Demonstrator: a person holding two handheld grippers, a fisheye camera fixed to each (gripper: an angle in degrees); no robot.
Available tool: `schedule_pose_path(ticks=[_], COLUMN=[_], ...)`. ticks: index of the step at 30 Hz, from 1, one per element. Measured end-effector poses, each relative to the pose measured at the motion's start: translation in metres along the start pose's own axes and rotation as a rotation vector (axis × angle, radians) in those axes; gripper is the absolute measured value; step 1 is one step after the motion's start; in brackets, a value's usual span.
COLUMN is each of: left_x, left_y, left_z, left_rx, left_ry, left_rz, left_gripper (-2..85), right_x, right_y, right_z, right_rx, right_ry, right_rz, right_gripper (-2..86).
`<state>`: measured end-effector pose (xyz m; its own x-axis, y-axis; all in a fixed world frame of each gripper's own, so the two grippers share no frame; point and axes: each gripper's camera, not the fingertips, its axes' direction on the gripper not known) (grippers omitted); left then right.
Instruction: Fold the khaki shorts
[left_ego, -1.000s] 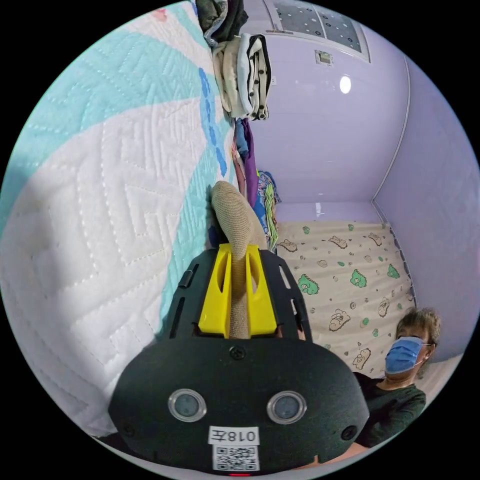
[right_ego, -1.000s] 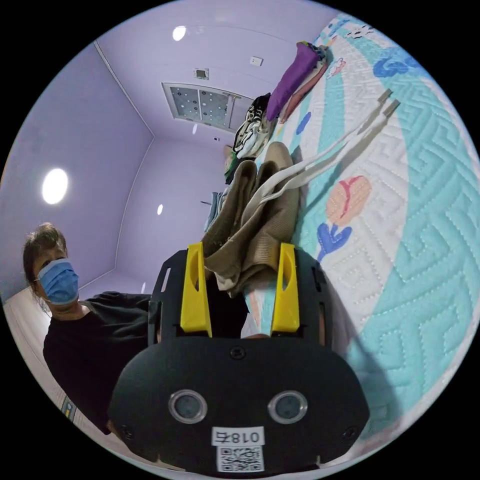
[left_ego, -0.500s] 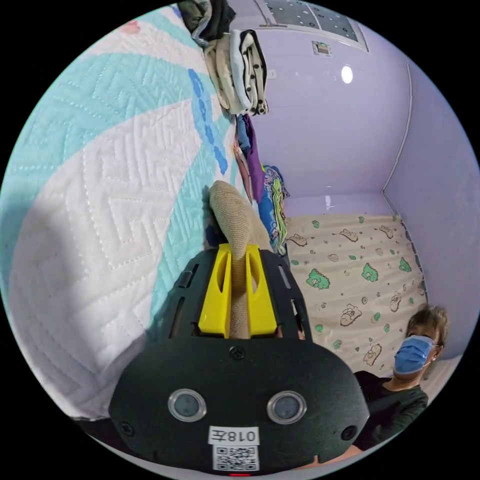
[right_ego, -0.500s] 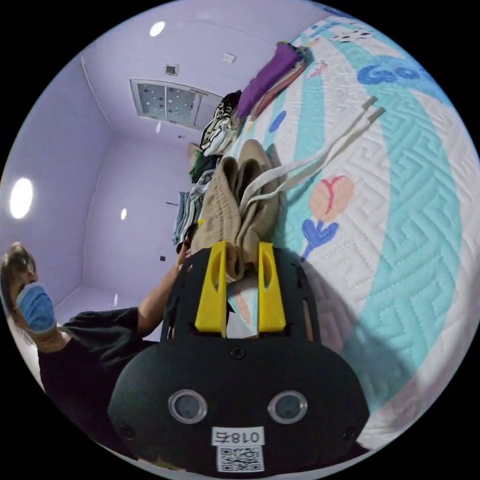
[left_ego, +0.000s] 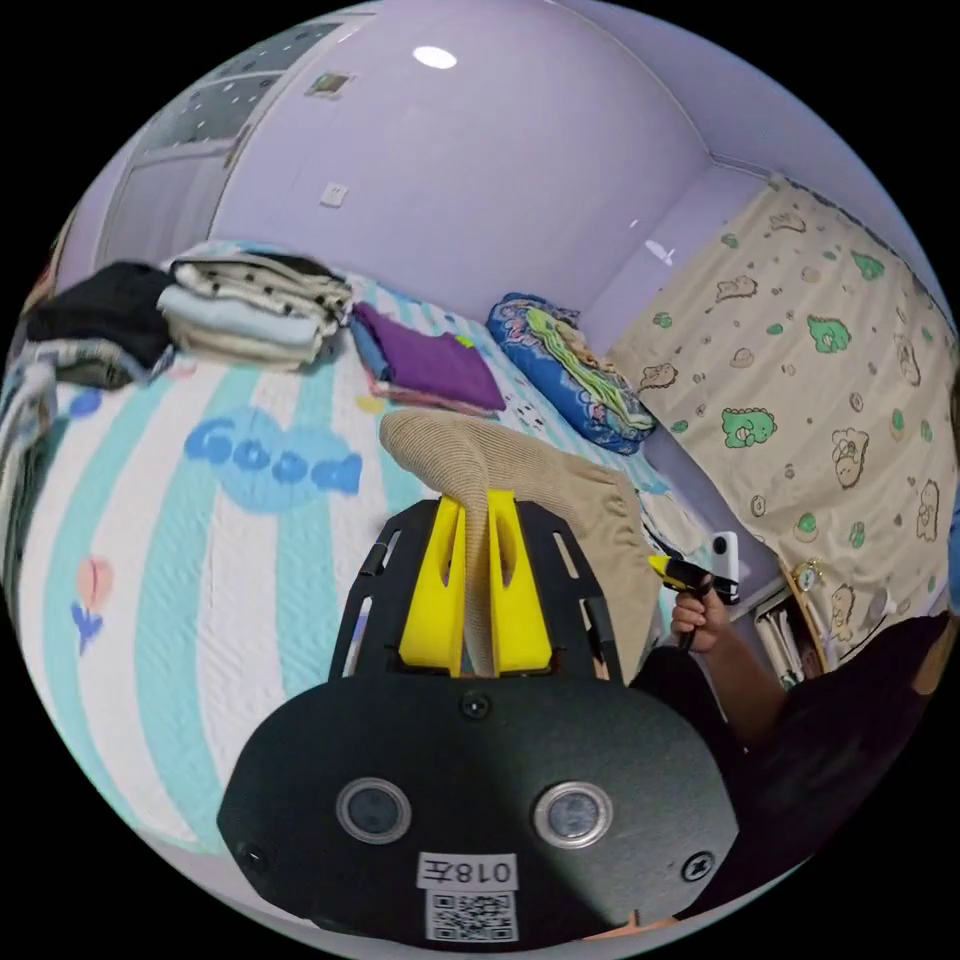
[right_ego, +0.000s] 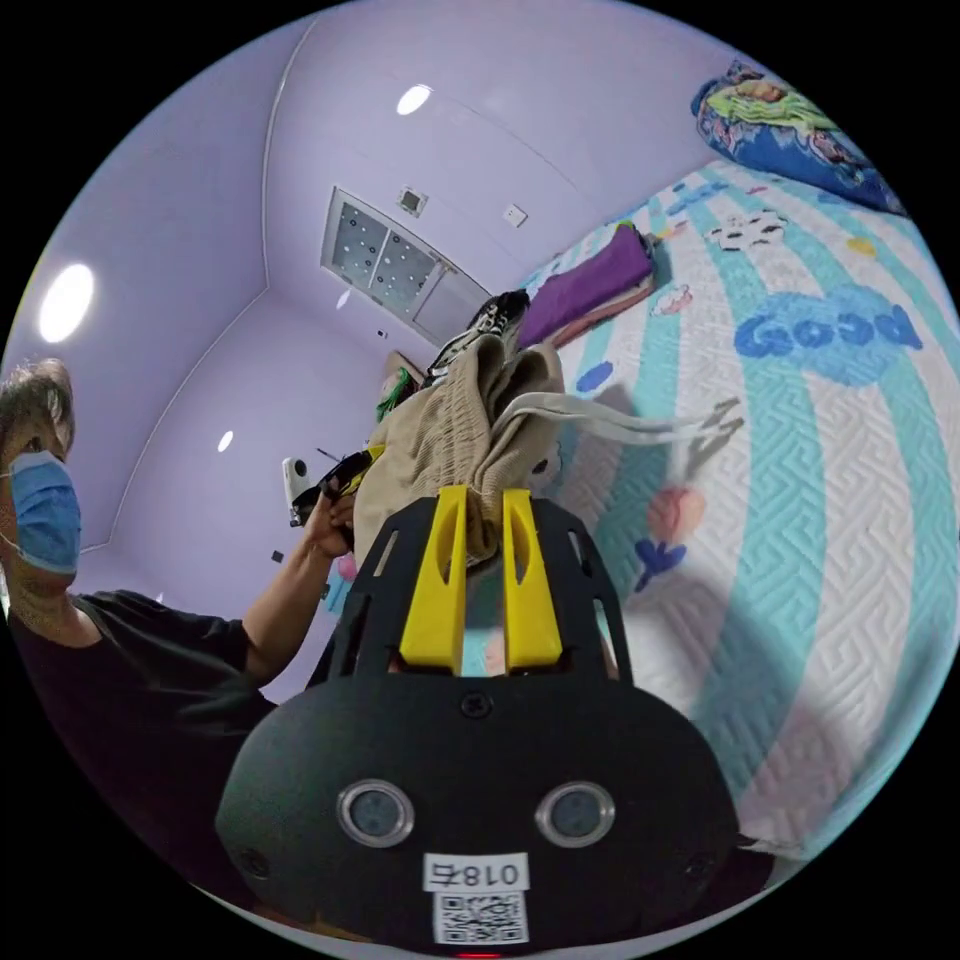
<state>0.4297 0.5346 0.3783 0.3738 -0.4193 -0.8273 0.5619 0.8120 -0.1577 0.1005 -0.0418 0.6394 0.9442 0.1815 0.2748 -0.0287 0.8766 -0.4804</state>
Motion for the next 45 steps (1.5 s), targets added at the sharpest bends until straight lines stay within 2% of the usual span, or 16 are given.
schedule_pose_path(ticks=[3, 8, 12, 14, 17, 19, 21, 24, 28, 33, 38, 41, 43, 45], left_x=[0.025, 0.047, 0.017, -0.023, -0.059, -0.073, -0.080, -0.066, 0.006, 0.108, 0.190, 0.202, 0.208, 0.210], left_y=[-0.066, -0.235, -0.349, -0.367, -0.320, -0.282, -0.240, -0.170, -0.081, 0.015, 0.103, 0.131, 0.142, 0.149], left_z=[0.016, 0.069, 0.129, 0.162, 0.178, 0.180, 0.173, 0.146, 0.103, 0.097, 0.124, 0.148, 0.147, 0.145], left_rx=[0.032, 0.077, 0.059, 0.032, 0.120, 0.113, 0.097, 0.065, -0.047, -0.233, -0.322, -0.408, -0.357, -0.335], left_ry=[-0.006, -0.037, -0.044, -0.147, -0.080, -0.015, 0.050, 0.123, 0.030, -0.043, -0.180, -0.228, -0.273, -0.286], left_rz=[0.104, 0.227, 0.095, -0.102, -0.218, -0.201, -0.162, -0.036, 0.190, 0.302, 0.345, 0.375, 0.414, 0.422], left_gripper=[1.3, 3.0, 6.4, 9.6, 10.0, 10.0, 9.9, 9.9, 10.1, 10.2, 10.2, 11.2, 11.4, 11.4], right_x=[-0.012, -0.010, 0.034, 0.077, 0.148, 0.160, 0.146, 0.111, 0.057, -0.014, -0.033, -0.037, -0.038, -0.030], right_y=[-0.047, -0.162, -0.274, -0.314, -0.328, -0.303, -0.260, -0.193, -0.096, 0.053, 0.142, 0.167, 0.174, 0.184], right_z=[0.000, 0.020, 0.082, 0.129, 0.201, 0.211, 0.208, 0.190, 0.164, 0.155, 0.173, 0.191, 0.200, 0.199], right_rx=[0.081, 0.202, 0.250, 0.186, 0.092, 0.172, 0.239, 0.206, 0.023, -0.274, -0.305, -0.252, -0.257, -0.187], right_ry=[0.027, 0.043, 0.066, 0.092, 0.232, 0.240, 0.227, 0.218, 0.307, 0.619, 0.803, 0.874, 0.912, 0.882], right_rz=[-0.068, -0.123, -0.019, 0.063, 0.215, 0.236, 0.130, -0.040, -0.176, -0.191, -0.144, -0.227, -0.273, -0.227], right_gripper=[5.9, 6.1, 7.1, 8.2, 9.4, 8.5, 7.8, 8.7, 10.0, 9.5, 8.6, 8.7, 8.7, 8.6])
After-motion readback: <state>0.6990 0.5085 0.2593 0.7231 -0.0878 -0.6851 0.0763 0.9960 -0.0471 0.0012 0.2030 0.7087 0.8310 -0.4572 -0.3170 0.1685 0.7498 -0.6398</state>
